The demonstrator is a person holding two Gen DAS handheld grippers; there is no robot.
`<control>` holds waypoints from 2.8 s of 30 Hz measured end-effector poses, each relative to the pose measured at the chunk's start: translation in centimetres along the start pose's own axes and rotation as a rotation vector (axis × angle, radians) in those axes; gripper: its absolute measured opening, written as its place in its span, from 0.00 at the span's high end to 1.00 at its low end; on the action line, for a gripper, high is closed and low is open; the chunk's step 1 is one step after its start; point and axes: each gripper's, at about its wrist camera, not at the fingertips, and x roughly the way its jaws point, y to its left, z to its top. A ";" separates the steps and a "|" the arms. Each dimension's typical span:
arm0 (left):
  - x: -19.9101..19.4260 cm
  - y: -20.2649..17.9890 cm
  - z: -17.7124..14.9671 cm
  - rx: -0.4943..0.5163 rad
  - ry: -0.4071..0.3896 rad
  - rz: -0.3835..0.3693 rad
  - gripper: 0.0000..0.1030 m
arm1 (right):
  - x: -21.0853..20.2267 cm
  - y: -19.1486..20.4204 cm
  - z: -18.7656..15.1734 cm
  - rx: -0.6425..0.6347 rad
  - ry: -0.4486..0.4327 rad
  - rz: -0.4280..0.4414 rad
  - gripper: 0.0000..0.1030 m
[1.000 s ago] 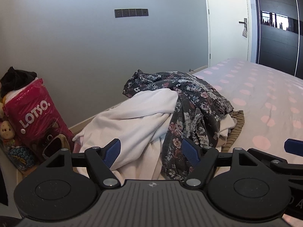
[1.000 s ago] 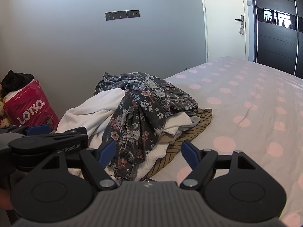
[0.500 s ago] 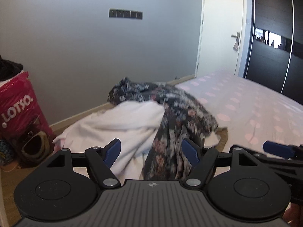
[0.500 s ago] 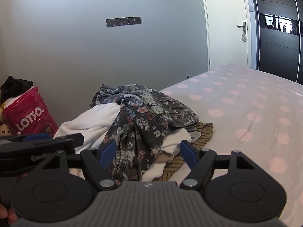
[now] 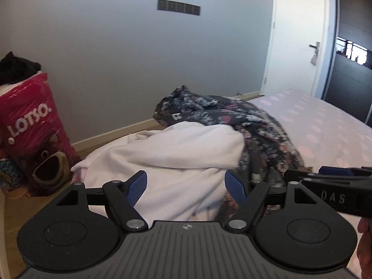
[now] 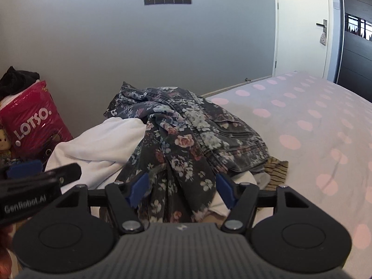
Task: Fold clothes
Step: 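Grasp the dark floral jacket with the right gripper from the pile, then pull the floral jacket off the pile and lay it flat with the right gripper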
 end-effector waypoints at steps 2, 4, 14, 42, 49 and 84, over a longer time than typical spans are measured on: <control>0.7 0.0 -0.3 0.012 0.010 0.042 0.29 | 1.6 0.3 0.5 0.000 0.022 0.015 0.33; 1.4 0.1 -0.6 0.017 0.034 0.071 0.29 | 3.2 0.6 1.0 -0.003 0.038 0.011 0.30; 3.0 -0.2 -1.9 0.063 0.113 0.109 0.29 | 5.7 1.6 1.7 -0.039 0.078 -0.026 0.87; -6.0 -10.9 -5.0 0.347 0.091 -0.279 0.29 | -30.4 -15.9 -12.7 0.164 -0.009 -0.921 0.94; -8.8 -19.2 -10.5 0.575 0.196 -0.509 0.29 | -33.4 -19.5 -19.2 0.362 0.164 -0.999 0.93; -7.2 -26.0 -21.2 0.652 0.349 -0.598 0.54 | -21.4 -11.9 -29.0 0.095 0.310 -0.323 0.57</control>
